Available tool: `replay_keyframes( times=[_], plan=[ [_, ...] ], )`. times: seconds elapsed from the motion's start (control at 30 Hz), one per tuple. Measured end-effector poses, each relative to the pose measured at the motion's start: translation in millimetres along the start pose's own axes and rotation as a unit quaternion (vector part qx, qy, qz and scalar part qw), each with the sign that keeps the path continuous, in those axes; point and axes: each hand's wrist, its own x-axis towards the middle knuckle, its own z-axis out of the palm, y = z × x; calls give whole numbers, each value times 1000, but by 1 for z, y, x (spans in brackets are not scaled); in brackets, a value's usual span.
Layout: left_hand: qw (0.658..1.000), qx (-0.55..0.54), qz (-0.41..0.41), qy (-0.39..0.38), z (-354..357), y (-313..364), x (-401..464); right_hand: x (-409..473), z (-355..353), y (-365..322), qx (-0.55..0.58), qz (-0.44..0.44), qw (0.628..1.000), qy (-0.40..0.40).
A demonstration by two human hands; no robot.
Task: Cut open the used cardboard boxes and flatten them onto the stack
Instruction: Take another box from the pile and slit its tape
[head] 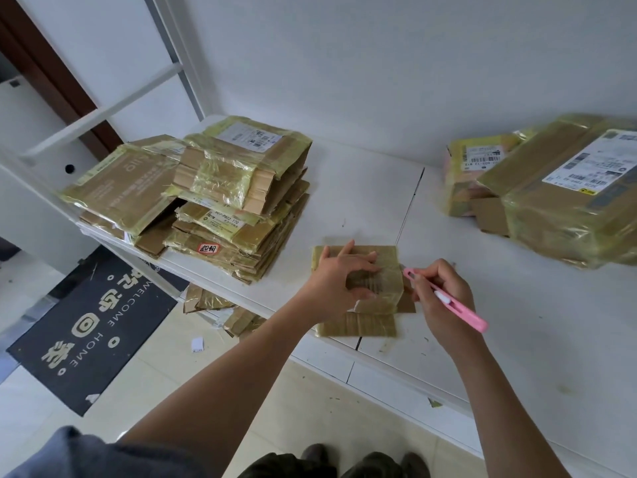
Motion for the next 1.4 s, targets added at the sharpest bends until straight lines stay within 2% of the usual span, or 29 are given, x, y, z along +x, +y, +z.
replay_keyframes(
  times=[0.53, 0.63, 0.7, 0.77, 0.83, 0.93, 1.0, 1.13, 1.2, 1.27, 1.33, 1.4],
  plan=[
    [1000, 0, -11, -2, 1, 1, 0, -33, -10, -7, 36, -6, 999, -11],
    [1000, 4, -10, 3, 1, 1, 1, -38, -15, -13, 2, 5, 1000, -17],
    [999, 35, -10, 10, 1, 3, 1, -44, -20, -16, -2, 12, 1000, -2],
    [993, 111, -24, 4, 0, 4, 0, -47, -28, -19, 8, 22, 999, 41],
    [980, 194, -42, -19, -2, 6, -1, -45, -38, -18, -50, 8, 995, 89],
    [969, 237, -69, -28, -7, 11, -1, -41, -54, -7, -228, -16, 970, 87],
    [973, 207, -104, -21, -11, 15, -2, -42, -63, 3, -343, -10, 938, 54],
    [968, 208, -137, 16, -9, 12, -7, -40, -71, 4, -483, 119, 863, -91],
    [974, 145, -170, 47, -10, 8, -10, -38, -62, -3, -444, 106, 887, -66],
    [972, 97, -203, 64, -12, 5, -13, -35, -42, -17, -338, 68, 938, -28],
    [966, 63, -242, 63, -13, 5, -14, -30, -13, -35, -200, 79, 976, -40],
    [955, -51, -285, 59, -11, 6, -16, -25, 16, -49, -139, 104, 982, -73]
  ],
)
